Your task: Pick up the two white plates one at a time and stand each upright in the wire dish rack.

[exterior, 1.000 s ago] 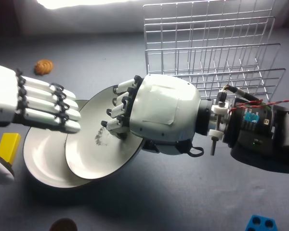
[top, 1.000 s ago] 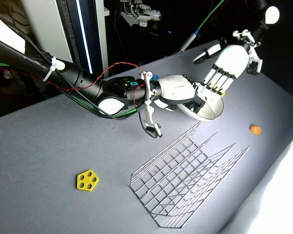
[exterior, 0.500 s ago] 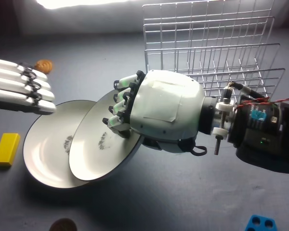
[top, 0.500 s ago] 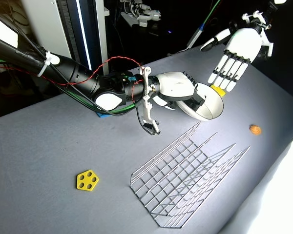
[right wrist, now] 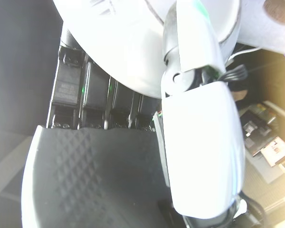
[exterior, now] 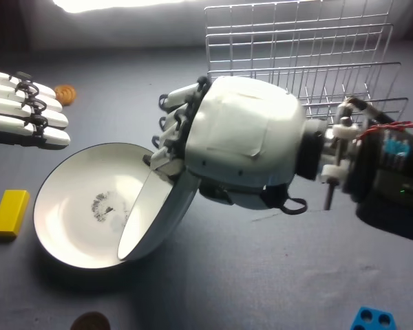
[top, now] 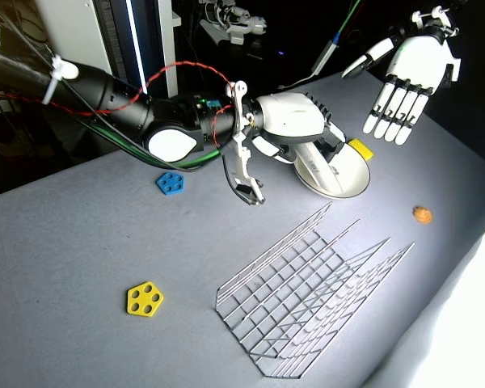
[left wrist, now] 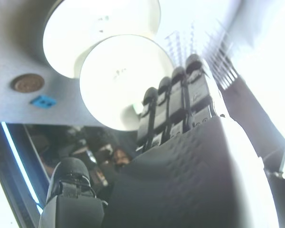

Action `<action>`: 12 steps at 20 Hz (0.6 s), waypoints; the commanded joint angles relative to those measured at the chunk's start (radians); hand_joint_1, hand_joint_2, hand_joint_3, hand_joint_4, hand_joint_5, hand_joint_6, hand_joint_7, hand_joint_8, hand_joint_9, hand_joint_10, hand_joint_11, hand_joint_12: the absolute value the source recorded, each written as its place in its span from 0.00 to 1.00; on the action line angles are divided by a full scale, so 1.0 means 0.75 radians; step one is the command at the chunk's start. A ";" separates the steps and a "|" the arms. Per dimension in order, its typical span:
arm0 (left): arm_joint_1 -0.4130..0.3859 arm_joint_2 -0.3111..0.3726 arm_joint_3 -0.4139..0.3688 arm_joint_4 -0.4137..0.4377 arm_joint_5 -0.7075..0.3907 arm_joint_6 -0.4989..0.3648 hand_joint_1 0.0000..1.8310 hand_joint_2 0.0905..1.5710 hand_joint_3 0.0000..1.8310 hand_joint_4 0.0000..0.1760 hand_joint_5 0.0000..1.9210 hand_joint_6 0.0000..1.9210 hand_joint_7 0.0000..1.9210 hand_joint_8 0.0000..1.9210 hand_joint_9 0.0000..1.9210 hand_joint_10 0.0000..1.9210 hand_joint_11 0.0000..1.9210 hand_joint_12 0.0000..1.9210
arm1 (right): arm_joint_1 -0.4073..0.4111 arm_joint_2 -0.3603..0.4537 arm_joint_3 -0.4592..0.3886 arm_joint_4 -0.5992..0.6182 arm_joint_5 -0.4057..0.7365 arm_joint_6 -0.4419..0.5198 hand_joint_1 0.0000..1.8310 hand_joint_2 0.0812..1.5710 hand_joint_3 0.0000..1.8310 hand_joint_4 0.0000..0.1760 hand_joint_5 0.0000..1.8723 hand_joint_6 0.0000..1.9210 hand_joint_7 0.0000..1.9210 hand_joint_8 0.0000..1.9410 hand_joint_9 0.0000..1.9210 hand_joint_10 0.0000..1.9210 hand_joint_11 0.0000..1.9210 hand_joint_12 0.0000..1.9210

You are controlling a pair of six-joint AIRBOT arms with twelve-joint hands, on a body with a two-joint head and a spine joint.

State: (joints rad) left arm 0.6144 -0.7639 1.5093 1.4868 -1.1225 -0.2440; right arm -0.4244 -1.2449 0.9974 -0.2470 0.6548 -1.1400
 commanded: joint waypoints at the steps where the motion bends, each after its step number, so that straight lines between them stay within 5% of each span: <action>1: -0.016 -0.009 0.005 -0.112 -0.027 0.004 0.00 0.65 0.00 0.00 0.06 0.00 0.05 0.00 0.03 0.00 0.03 0.03 | 0.033 0.014 -0.023 0.015 0.191 -0.002 0.74 0.71 0.00 0.00 0.51 0.57 0.46 0.52 0.42 0.65 0.32 0.64; 2: -0.016 -0.014 0.005 -0.113 -0.013 0.013 0.00 0.65 0.00 0.00 0.06 0.00 0.04 0.00 0.03 0.00 0.02 0.02 | 0.048 0.039 -0.048 0.028 0.177 -0.002 0.74 0.71 0.00 0.00 0.51 0.57 0.46 0.52 0.42 0.66 0.33 0.64; 3: -0.016 -0.018 0.004 -0.113 0.001 0.015 0.00 0.65 0.00 0.00 0.07 0.00 0.05 0.00 0.04 0.01 0.04 0.03 | 0.061 0.058 -0.070 0.041 0.165 -0.002 0.69 0.70 0.00 0.00 0.55 0.53 0.47 0.51 0.45 0.42 0.33 0.63; 4: -0.019 -0.023 0.004 -0.113 0.011 0.014 0.00 0.65 0.00 0.00 0.07 0.00 0.05 0.00 0.04 0.01 0.04 0.03 | 0.076 0.077 -0.093 0.061 0.153 -0.001 0.73 0.71 0.00 0.00 0.53 0.55 0.46 0.52 0.43 0.60 0.33 0.64; 5: -0.028 -0.025 0.004 -0.113 0.022 0.007 0.00 0.65 0.00 0.00 0.07 0.00 0.05 0.00 0.04 0.01 0.04 0.03 | 0.089 0.098 -0.116 0.085 0.141 0.003 0.74 0.71 0.00 0.00 0.52 0.57 0.46 0.52 0.43 0.64 0.33 0.64; 12: -0.061 0.000 -0.053 -0.101 0.047 -0.012 0.00 0.65 0.00 0.00 0.06 0.00 0.04 0.00 0.03 0.00 0.03 0.03 | 0.210 0.229 -0.233 0.234 0.027 0.037 0.74 0.72 0.00 0.00 0.50 0.60 0.45 0.54 0.42 0.65 0.33 0.65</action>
State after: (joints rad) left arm 0.5777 -0.7689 1.4696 1.4929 -1.0649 -0.2520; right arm -0.2825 -1.0718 0.8257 -0.0647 0.5289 -1.1172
